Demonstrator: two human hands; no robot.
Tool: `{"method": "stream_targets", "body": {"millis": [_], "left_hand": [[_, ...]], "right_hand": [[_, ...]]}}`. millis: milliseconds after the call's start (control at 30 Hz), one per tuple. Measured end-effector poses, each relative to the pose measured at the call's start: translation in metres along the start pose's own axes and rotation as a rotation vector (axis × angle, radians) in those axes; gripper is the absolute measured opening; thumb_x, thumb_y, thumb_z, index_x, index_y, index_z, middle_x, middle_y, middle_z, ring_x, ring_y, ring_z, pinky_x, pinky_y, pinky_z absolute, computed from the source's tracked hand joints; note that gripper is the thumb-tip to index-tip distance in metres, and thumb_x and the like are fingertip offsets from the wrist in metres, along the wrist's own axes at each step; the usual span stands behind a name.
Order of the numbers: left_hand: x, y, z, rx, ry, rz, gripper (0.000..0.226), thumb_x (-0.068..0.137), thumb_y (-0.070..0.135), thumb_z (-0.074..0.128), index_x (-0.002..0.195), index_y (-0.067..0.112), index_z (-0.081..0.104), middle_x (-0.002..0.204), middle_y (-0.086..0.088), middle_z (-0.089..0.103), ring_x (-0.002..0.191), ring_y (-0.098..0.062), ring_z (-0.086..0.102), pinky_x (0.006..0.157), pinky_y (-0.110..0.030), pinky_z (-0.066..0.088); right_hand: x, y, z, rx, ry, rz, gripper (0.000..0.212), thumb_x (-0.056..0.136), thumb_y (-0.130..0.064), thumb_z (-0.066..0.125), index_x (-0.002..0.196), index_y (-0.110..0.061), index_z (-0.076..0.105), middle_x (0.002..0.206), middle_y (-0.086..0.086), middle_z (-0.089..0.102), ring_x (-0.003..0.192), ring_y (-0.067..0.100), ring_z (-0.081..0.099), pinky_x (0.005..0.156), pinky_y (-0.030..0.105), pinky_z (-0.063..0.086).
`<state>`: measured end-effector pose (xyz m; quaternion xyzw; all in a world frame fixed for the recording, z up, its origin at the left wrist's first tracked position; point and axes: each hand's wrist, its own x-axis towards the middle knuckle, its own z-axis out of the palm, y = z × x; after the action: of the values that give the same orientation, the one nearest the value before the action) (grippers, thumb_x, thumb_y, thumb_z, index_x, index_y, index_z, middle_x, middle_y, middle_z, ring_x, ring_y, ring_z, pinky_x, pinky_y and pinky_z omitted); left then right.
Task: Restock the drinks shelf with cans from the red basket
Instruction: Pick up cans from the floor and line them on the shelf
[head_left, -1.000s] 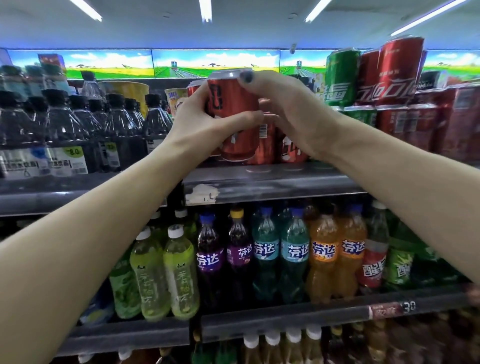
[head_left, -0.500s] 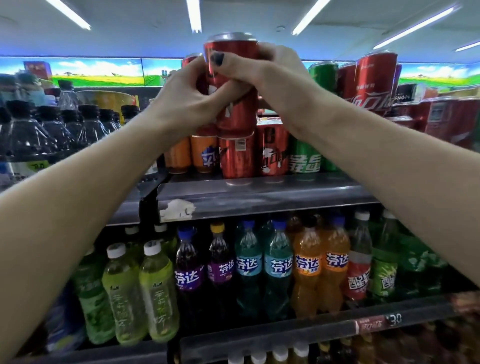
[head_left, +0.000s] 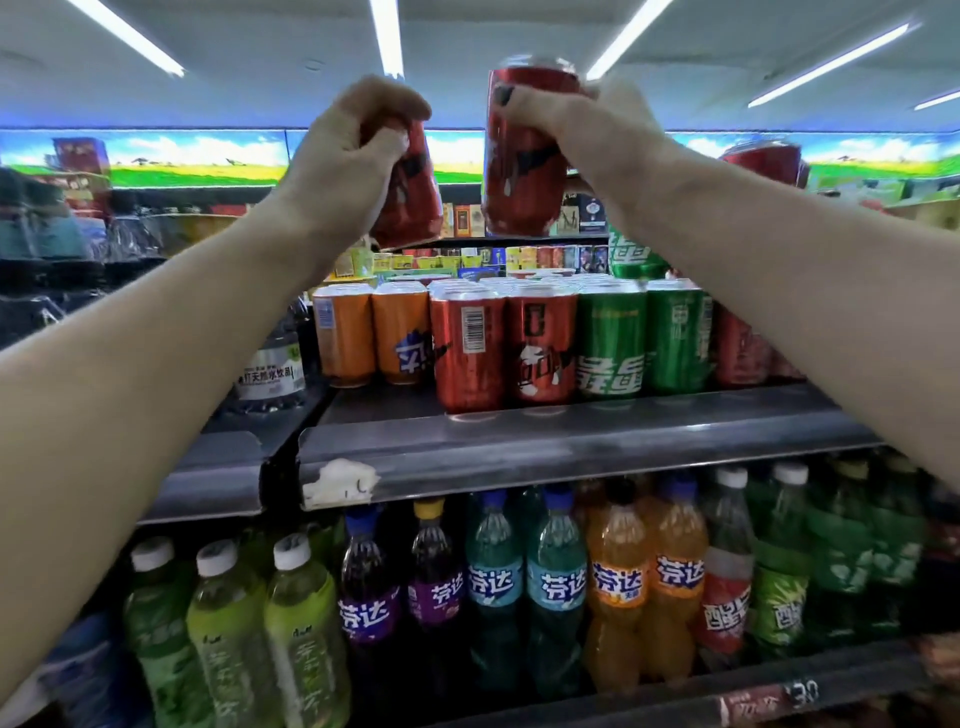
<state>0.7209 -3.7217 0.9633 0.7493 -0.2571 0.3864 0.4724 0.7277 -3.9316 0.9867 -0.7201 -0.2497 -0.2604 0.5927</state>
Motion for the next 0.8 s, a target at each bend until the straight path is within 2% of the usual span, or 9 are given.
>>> {"method": "stream_targets", "body": {"millis": [133,233,300,367,500,633,700,767,800], "left_hand": [[0.015,-0.002,0.015,-0.02,-0.034,0.033,0.035,0.109,0.016,0.043,0.101,0.044,0.063,0.108,0.009,0.057,0.092,-0.01,0.053,0.071,-0.019,0.049],[0.019,-0.005,0.025,0.015,-0.068,0.017,0.031,0.111,0.02,0.041,0.106,0.042,0.061,0.113,0.008,0.056,0.096,-0.009,0.054,0.072,-0.016,0.049],[0.02,-0.012,0.03,0.009,-0.07,0.001,0.03,0.112,0.018,0.04,0.11,0.04,0.061,0.11,0.008,0.057,0.093,-0.007,0.054,0.078,-0.02,0.05],[0.018,-0.02,0.032,-0.011,-0.07,-0.01,0.03,0.112,0.015,0.041,0.121,0.037,0.059,0.108,0.006,0.055,0.087,-0.008,0.055,0.074,-0.022,0.05],[0.013,-0.029,0.035,-0.017,-0.128,0.001,0.041,0.111,0.01,0.044,0.146,0.032,0.041,0.113,-0.006,0.048,0.089,-0.018,0.058,0.072,-0.024,0.059],[0.009,-0.031,0.04,-0.073,-0.125,-0.001,0.054,0.109,0.006,0.046,0.152,0.033,0.027,0.112,-0.016,0.051,0.083,-0.023,0.062,0.07,-0.027,0.061],[0.008,-0.034,0.043,-0.108,-0.135,-0.033,0.059,0.108,0.005,0.047,0.152,0.036,0.022,0.106,-0.021,0.055,0.076,-0.031,0.06,0.067,-0.037,0.064],[0.007,-0.035,0.046,-0.134,-0.132,-0.073,0.06,0.108,0.006,0.049,0.15,0.037,0.019,0.103,-0.023,0.059,0.074,-0.034,0.062,0.072,-0.05,0.066],[0.006,-0.035,0.047,-0.146,-0.121,-0.088,0.06,0.108,0.007,0.049,0.151,0.036,0.018,0.101,-0.023,0.06,0.072,-0.033,0.063,0.07,-0.048,0.066]], "right_hand": [[0.018,0.021,0.002,-0.061,0.039,0.013,0.031,0.081,-0.04,0.083,0.099,-0.02,0.068,0.103,0.004,0.076,0.089,0.014,0.075,0.066,0.019,0.057],[0.028,0.038,0.002,-0.082,0.06,0.042,0.048,0.073,-0.048,0.086,0.106,-0.017,0.071,0.102,0.004,0.077,0.09,0.019,0.075,0.082,0.034,0.063],[0.03,0.048,0.001,-0.1,0.044,0.047,0.041,0.073,-0.048,0.087,0.097,-0.019,0.071,0.102,0.004,0.077,0.092,0.02,0.075,0.086,0.038,0.062],[0.03,0.056,0.001,-0.112,0.021,0.043,0.036,0.077,-0.045,0.085,0.097,-0.02,0.069,0.104,0.005,0.076,0.095,0.02,0.075,0.088,0.038,0.061],[0.032,0.065,0.003,-0.119,0.007,0.042,0.049,0.08,-0.044,0.085,0.111,-0.01,0.07,0.103,0.007,0.077,0.092,0.02,0.076,0.087,0.037,0.062],[0.033,0.07,0.007,-0.16,-0.012,0.059,0.052,0.082,-0.048,0.081,0.113,-0.007,0.07,0.102,0.007,0.077,0.089,0.02,0.076,0.081,0.03,0.062],[0.034,0.072,0.009,-0.144,-0.013,0.052,0.052,0.082,-0.048,0.08,0.112,-0.006,0.071,0.098,0.006,0.078,0.084,0.018,0.077,0.081,0.031,0.063],[0.033,0.071,0.011,-0.143,-0.016,0.047,0.049,0.084,-0.046,0.079,0.111,-0.006,0.072,0.094,0.004,0.079,0.08,0.015,0.077,0.075,0.024,0.062],[0.032,0.072,0.012,-0.143,-0.016,0.046,0.047,0.085,-0.045,0.079,0.111,-0.006,0.072,0.095,0.004,0.079,0.08,0.014,0.077,0.075,0.024,0.062]]}}
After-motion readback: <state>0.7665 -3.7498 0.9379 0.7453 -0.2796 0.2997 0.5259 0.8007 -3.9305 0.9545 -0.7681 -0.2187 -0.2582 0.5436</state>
